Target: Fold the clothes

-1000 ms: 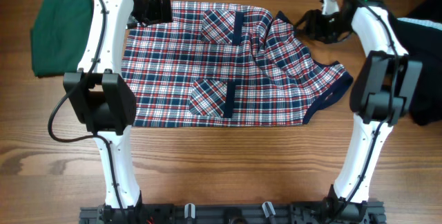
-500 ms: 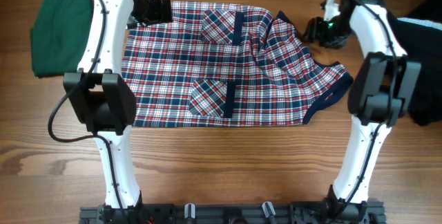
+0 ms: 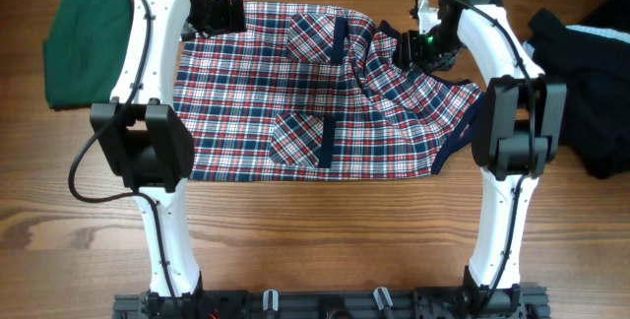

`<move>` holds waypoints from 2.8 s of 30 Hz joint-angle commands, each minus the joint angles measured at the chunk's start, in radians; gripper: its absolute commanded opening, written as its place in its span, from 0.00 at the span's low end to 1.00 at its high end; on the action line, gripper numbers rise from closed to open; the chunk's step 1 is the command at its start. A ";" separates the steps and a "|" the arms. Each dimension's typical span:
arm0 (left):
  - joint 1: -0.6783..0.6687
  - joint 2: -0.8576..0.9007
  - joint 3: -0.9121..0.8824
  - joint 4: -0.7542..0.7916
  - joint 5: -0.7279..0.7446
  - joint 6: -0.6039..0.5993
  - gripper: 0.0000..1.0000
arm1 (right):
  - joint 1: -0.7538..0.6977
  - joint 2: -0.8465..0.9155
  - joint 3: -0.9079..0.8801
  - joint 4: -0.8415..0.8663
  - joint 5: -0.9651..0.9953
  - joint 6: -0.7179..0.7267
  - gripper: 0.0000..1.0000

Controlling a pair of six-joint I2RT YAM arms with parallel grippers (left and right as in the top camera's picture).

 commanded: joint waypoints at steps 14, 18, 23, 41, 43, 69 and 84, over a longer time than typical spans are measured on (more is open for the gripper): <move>-0.002 0.018 -0.003 0.004 -0.003 0.023 0.96 | -0.007 -0.012 0.005 0.017 0.524 0.220 0.04; -0.002 0.018 -0.003 0.006 -0.003 0.023 0.96 | -0.041 -0.012 0.011 0.084 0.557 0.215 0.04; -0.008 0.019 -0.003 0.006 -0.003 0.023 0.96 | -0.090 -0.012 0.011 0.148 0.608 0.321 0.04; -0.012 0.021 -0.003 0.007 -0.003 0.023 0.96 | -0.165 -0.058 0.011 -0.027 0.633 0.516 0.76; -0.012 0.023 -0.003 0.008 -0.003 0.023 0.97 | -0.165 -0.116 0.011 -0.027 0.573 0.460 0.95; -0.011 0.023 -0.003 -0.047 -0.003 0.023 1.00 | -0.165 -0.681 0.011 -0.601 0.343 0.386 0.99; -0.011 0.023 -0.003 -0.035 -0.003 0.023 1.00 | -0.173 -0.821 -0.609 -0.256 0.414 0.594 0.99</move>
